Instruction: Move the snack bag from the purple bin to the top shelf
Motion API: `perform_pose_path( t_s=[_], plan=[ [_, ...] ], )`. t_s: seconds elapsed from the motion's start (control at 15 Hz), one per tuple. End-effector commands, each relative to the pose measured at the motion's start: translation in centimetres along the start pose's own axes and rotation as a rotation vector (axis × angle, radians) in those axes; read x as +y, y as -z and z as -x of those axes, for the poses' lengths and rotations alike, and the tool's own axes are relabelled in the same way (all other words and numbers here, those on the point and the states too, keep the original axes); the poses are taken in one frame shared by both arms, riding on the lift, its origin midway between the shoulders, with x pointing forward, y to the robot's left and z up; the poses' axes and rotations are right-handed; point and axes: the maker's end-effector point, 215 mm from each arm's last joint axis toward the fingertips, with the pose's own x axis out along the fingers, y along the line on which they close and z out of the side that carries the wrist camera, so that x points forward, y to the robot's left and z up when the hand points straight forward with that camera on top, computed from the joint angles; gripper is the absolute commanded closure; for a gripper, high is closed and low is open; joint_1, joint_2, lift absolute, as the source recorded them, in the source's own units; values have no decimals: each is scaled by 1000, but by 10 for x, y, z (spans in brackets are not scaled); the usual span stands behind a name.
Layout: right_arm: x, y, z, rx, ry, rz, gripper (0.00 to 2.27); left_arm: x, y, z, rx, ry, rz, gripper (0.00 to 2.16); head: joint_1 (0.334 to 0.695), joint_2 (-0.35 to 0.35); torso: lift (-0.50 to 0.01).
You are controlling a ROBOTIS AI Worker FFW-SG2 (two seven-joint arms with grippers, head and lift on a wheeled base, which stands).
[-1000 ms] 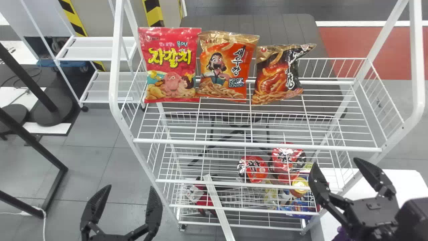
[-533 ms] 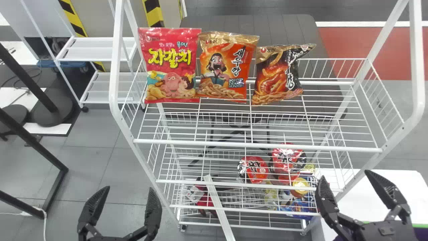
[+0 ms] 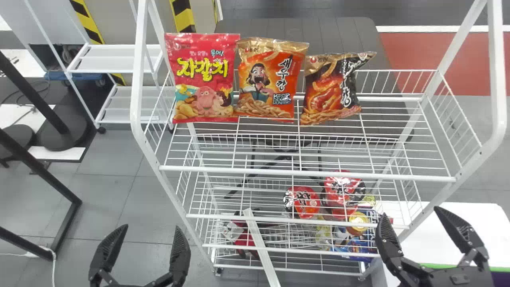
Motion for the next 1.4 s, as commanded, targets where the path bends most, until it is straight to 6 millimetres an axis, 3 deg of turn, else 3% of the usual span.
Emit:
perform_pose_path(
  t_s=[0.0,1.33],
  plan=[
    [0,0,0,0,1,-1,107,0,1,0,2,-1,2,76,695,67,0],
    [7,1,0,-12,-18,-4,110,-5,1,4,4,-13,10,76,695,71,0]
  ],
)
